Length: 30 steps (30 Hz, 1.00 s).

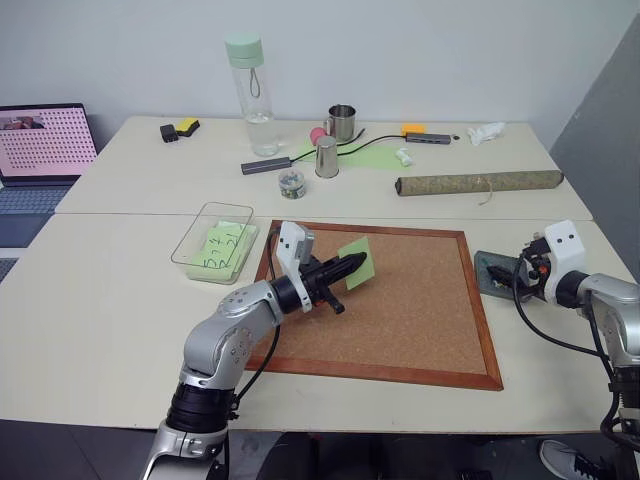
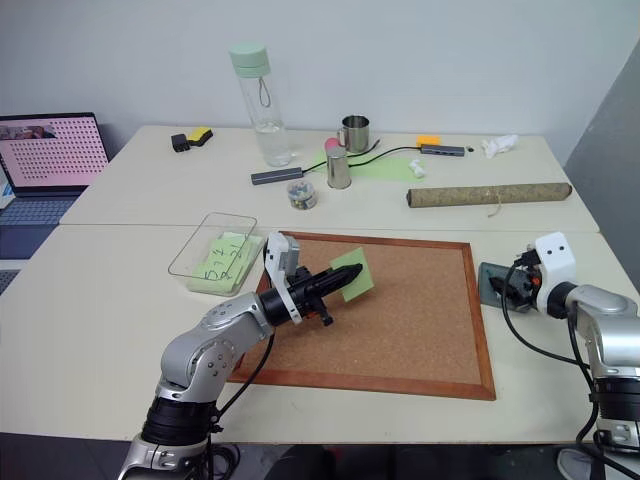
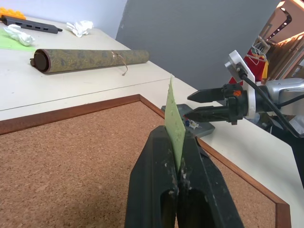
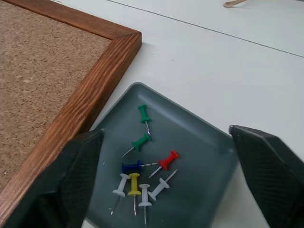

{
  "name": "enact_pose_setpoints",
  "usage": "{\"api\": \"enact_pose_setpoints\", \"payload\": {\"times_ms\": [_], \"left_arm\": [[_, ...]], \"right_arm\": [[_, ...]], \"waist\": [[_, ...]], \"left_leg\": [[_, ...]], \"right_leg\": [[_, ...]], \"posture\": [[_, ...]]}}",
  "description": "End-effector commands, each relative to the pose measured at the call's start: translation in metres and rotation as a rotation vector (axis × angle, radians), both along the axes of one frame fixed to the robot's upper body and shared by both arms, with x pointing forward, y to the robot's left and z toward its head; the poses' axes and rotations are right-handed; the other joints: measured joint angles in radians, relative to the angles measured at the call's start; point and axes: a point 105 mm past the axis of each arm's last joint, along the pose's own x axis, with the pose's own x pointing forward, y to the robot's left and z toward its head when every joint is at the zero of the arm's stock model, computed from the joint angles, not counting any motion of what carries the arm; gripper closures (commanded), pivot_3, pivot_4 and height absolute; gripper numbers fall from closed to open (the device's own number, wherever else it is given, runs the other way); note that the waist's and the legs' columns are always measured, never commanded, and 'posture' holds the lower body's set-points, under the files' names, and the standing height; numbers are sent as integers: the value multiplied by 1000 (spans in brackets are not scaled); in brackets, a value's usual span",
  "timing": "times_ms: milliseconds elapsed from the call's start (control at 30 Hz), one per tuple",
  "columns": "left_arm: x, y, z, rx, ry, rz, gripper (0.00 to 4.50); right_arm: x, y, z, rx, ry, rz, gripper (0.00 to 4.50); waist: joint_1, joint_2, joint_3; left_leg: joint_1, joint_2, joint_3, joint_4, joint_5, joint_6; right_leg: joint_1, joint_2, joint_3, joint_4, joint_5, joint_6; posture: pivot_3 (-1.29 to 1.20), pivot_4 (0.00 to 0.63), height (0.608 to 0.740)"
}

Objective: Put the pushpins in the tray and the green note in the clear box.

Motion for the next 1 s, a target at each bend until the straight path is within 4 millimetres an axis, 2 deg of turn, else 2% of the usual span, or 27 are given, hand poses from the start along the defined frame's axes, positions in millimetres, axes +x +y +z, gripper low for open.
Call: {"api": "enact_pose_setpoints", "payload": {"times_ms": [33,167,300,367,433,533,633,733,900,1000], "left_arm": [[-2,0,10,-4,-59,-4,4500],[-2,2,10,-2,-64,7,4500],[0,13,18,-3,-89,48,4500],[-1,22,25,3,-114,80,4500],[-3,36,36,24,-151,128,4500],[-6,54,45,52,-181,196,4500],[-6,84,51,112,-212,324,4500],[0,133,62,204,-260,533,4500],[15,183,70,333,-303,772,4500],[25,195,71,376,-302,830,4500]], "right_arm": [[4,-4,20,-63,-87,-3,37],[6,-4,34,-48,-148,3,37],[-4,19,61,-18,-211,190,37],[-19,44,74,-43,-238,392,37],[-43,80,89,-59,-243,652,37],[-60,109,107,-61,-262,827,37],[-67,133,129,-29,-312,939,37],[-72,155,145,8,-344,1044,37],[-66,166,146,36,-335,1082,37],[-66,170,144,41,-325,1106,37]], "waist": [[0,0,0],[0,0,0],[-1,1,0],[-1,1,1],[-2,1,1],[-5,1,1],[-3,0,2],[-4,-2,3],[7,-2,4],[22,-3,4]], "left_leg": [[0,0,0,0,0,0],[0,0,0,0,0,0],[0,0,0,0,0,0],[0,0,0,0,0,0],[0,0,0,0,0,0],[1,1,-1,0,0,0],[1,1,-1,0,0,1],[1,1,-2,0,0,0],[0,1,-3,0,0,0],[-1,0,-3,0,0,0]], "right_leg": [[0,0,0,0,0,0],[0,0,0,0,0,0],[0,0,0,0,0,0],[0,0,0,0,0,0],[0,1,0,0,0,0],[1,1,-1,0,0,1],[1,1,0,0,0,1],[1,1,-1,-1,0,1],[0,0,-2,-3,0,0],[0,-1,-2,-4,0,1]], "posture": [[0,150,740],[0,150,740],[0,150,740],[0,150,740],[0,150,740],[0,150,740],[0,150,740],[0,150,740],[0,150,740],[0,150,740]]}}
